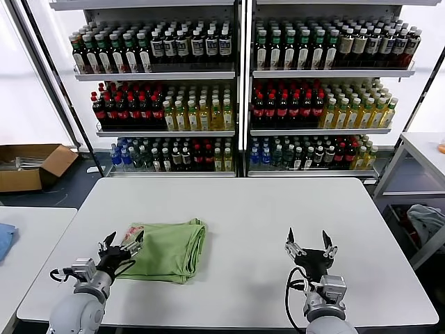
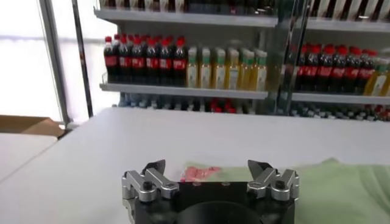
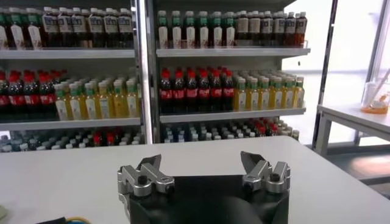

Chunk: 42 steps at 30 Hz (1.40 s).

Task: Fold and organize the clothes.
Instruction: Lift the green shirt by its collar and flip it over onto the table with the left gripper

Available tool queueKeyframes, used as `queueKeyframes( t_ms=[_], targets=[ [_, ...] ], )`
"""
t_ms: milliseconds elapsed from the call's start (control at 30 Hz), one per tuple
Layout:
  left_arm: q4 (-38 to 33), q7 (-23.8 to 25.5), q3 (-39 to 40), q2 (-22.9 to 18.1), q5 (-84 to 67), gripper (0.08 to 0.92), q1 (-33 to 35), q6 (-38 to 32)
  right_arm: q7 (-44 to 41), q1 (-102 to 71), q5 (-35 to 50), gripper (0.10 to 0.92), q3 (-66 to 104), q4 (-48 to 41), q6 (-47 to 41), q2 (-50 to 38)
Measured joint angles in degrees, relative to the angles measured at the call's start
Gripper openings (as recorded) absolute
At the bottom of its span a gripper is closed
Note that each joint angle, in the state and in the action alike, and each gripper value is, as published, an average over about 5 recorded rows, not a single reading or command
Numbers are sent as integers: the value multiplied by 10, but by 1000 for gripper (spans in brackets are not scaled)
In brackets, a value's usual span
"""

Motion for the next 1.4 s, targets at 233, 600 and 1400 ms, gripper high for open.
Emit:
queueKeyframes(
  t_ms=[233, 600, 1400],
  targets=[
    [33, 11, 4, 5, -2, 823, -3, -5, -2, -6, -4, 823, -1, 4, 2, 1],
    [62, 28, 5, 8, -11, 802, 0, -10, -6, -4, -11, 823, -8, 11, 0, 6],
    [53, 29, -12, 19, -3, 140, 4, -22, -7, 0, -11, 823, -6, 9, 3, 0]
  ],
)
